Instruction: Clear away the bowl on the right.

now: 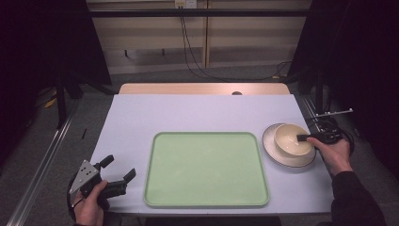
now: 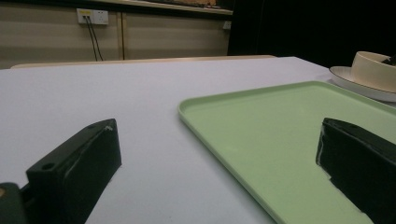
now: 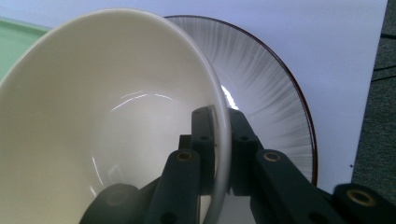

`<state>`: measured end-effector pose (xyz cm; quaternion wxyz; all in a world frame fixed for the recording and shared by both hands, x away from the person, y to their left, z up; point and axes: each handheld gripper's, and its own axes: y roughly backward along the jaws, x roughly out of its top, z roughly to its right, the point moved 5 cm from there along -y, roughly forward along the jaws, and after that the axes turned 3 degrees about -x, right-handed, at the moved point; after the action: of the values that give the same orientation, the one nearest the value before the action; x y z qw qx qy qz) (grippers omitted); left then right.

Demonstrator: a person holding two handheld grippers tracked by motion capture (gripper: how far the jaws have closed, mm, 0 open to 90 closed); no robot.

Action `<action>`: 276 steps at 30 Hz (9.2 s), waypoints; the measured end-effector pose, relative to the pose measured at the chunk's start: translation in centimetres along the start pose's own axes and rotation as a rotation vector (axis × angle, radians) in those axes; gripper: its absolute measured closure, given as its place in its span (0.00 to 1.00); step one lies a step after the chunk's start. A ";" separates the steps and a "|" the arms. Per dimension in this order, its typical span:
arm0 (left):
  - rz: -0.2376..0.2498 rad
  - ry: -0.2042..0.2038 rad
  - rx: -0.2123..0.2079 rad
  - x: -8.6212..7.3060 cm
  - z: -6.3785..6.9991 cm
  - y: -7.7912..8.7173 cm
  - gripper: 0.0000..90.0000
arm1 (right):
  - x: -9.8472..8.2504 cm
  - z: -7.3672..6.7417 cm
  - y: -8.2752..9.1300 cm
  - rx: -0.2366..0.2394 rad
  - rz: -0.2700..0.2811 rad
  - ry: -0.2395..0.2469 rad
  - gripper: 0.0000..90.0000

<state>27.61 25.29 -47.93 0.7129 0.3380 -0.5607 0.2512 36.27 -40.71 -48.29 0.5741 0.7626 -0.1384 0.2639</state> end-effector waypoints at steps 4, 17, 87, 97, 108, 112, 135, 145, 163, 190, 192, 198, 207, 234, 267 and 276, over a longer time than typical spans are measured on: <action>0.000 0.000 0.000 0.0 0.0 0.0 0.00 | 0.0 -0.1 0.2 0.014 0.007 -0.004 0.94; 0.001 0.003 0.000 0.0 0.0 0.0 0.00 | 0.0 -0.2 0.6 0.040 0.022 -0.008 0.93; -0.001 0.000 0.002 0.0 0.0 0.0 0.00 | 2.3 -5.7 5.5 0.205 0.202 0.090 0.93; -0.003 -0.002 0.005 0.0 0.0 0.0 0.00 | 3.2 -7.3 5.4 0.227 0.208 0.117 0.93; -0.010 -0.009 0.005 0.0 -0.1 0.0 0.00 | 4.5 -8.7 5.2 0.243 0.208 0.146 0.93; -0.012 -0.010 0.007 0.0 -0.1 0.0 0.00 | 4.8 -9.0 5.1 0.238 0.206 0.152 0.93; -0.011 -0.009 0.012 -0.1 -0.1 0.1 0.00 | 7.4 -11.9 2.7 0.269 0.194 0.158 0.93; -0.012 -0.012 0.008 -0.1 -0.1 0.1 0.00 | 8.4 -12.5 0.7 0.256 0.171 0.137 0.93; -0.013 -0.012 0.007 -0.1 -0.2 0.0 0.00 | 8.4 -13.4 -2.4 0.224 0.101 0.136 0.93; -0.013 -0.010 -0.002 -0.1 -0.1 0.0 0.00 | 7.0 -13.0 -6.8 0.176 -0.042 0.124 0.93; -0.013 -0.010 -0.003 -0.1 -0.1 0.0 0.00 | 6.8 -12.9 -7.0 0.173 -0.047 0.119 0.93; -0.013 -0.010 -0.003 -0.1 -0.1 0.0 0.00 | 6.4 -12.9 -7.4 0.164 -0.081 0.112 0.93; -0.013 -0.011 0.001 -0.1 -0.2 0.0 0.00 | 6.2 -13.0 -8.0 0.157 -0.102 0.109 0.93; -0.015 -0.011 0.006 -0.1 -0.2 0.0 0.00 | 5.4 -12.6 -8.4 0.153 -0.043 0.148 0.92; -0.013 -0.009 0.004 -0.1 -0.1 0.0 0.00 | 6.0 -12.9 -7.9 0.165 0.118 0.177 0.20; -0.015 -0.011 0.000 -0.1 -0.1 0.0 0.00 | 6.2 -12.8 -6.7 0.182 0.181 0.186 0.04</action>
<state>27.68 25.40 -48.00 0.7117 0.3437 -0.5619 0.2440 41.70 -25.97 -47.61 0.4870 0.7682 -0.1283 0.3953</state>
